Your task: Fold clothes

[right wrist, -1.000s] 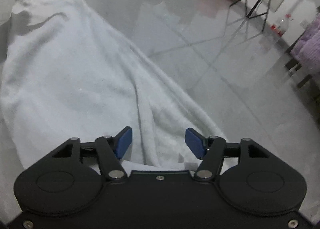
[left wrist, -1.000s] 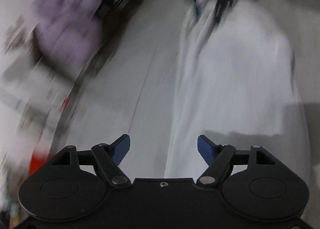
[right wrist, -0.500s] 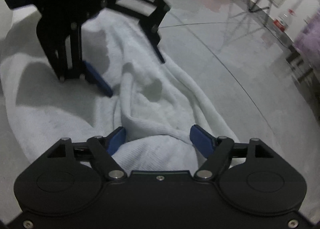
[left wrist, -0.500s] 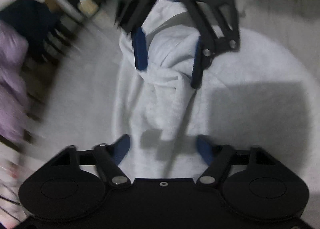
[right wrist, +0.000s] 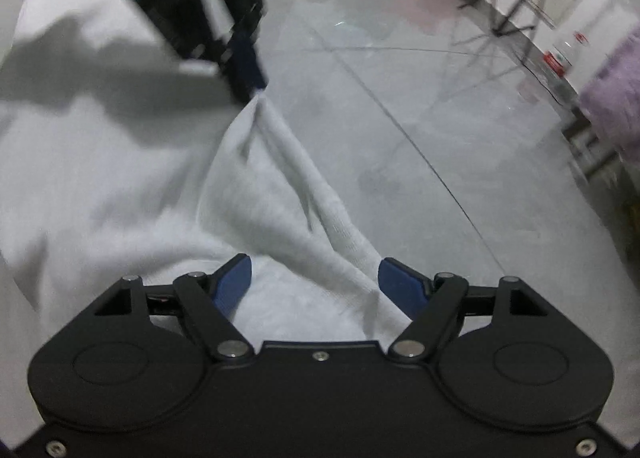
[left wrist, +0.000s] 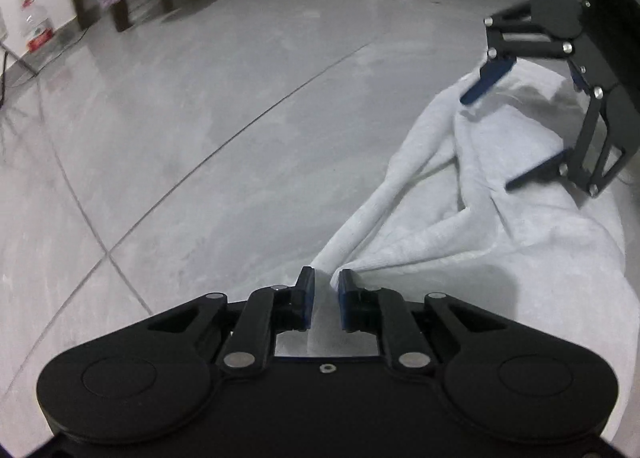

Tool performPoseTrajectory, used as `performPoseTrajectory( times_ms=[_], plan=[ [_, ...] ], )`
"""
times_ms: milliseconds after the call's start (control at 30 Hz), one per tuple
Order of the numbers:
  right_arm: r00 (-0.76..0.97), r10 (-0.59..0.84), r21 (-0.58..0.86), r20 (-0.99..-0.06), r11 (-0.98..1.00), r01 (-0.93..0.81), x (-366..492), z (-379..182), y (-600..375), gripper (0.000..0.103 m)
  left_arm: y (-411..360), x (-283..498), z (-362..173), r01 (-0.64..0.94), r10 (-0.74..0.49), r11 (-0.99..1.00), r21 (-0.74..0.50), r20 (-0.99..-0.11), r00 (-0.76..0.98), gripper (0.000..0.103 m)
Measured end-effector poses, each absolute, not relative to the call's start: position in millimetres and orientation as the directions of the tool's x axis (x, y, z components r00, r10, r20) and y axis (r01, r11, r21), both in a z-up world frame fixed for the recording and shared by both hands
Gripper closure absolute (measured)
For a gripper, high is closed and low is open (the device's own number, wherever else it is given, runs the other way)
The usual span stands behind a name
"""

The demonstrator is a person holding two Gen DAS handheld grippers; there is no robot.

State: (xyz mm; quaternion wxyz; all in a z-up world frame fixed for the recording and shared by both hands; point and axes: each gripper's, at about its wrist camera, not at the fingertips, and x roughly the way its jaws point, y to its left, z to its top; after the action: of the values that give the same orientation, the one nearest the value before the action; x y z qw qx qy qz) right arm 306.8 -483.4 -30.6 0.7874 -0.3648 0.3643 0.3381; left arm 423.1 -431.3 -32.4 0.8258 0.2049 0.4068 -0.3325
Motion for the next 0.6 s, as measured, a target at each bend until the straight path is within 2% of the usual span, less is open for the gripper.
performPoseTrajectory(
  times_ms=[100,167,200,267,367,400,433,500,600],
  plan=[
    [0.458,0.268,-0.291,-0.848,0.486,-0.824,319.1,-35.2,-480.8,0.027,-441.7,420.5,-37.1,0.712,-0.360,0.694,0.106,-0.806,0.471,0.090],
    [0.384,0.286,-0.208,-0.878,0.495,-0.844,330.4,-34.7,-481.8,0.044,-435.8,418.3,-24.9,0.718,-0.366,0.686,0.119,-0.796,0.482,0.090],
    [0.353,0.297,-0.172,-0.887,0.498,-0.850,333.9,-33.4,-482.8,0.062,-428.6,415.7,-18.1,0.728,-0.370,0.673,0.129,-0.793,0.483,0.090],
    [0.338,0.313,-0.146,-0.887,0.506,-0.850,334.2,-29.7,-486.5,0.081,-418.3,407.4,-7.9,0.766,-0.377,0.616,0.185,-0.784,0.493,0.090],
    [0.395,0.335,-0.153,-0.856,0.565,-0.811,332.1,-23.8,-501.0,0.090,-409.7,396.8,2.8,0.774,-0.374,0.590,0.231,-0.771,0.515,0.090],
    [0.434,0.327,-0.172,-0.839,0.597,-0.784,334.4,-22.7,-507.1,0.099,-409.3,402.6,2.2,0.755,-0.368,0.610,0.241,-0.757,0.539,0.090],
    [0.464,0.307,-0.203,-0.831,0.609,-0.767,335.9,-22.8,-509.5,0.099,-408.5,410.5,3.2,0.723,-0.358,0.648,0.239,-0.743,0.566,0.094],
    [0.531,0.263,-0.249,-0.805,0.662,-0.707,345.8,-24.5,-519.3,0.098,-406.1,427.0,6.7,0.649,-0.331,0.729,0.218,-0.718,0.612,0.095],
    [0.574,0.217,-0.288,-0.790,0.695,-0.659,351.6,-28.0,-520.5,0.096,-407.9,445.0,1.8,0.554,-0.236,0.803,0.222,-0.734,0.636,0.093]
  ],
)
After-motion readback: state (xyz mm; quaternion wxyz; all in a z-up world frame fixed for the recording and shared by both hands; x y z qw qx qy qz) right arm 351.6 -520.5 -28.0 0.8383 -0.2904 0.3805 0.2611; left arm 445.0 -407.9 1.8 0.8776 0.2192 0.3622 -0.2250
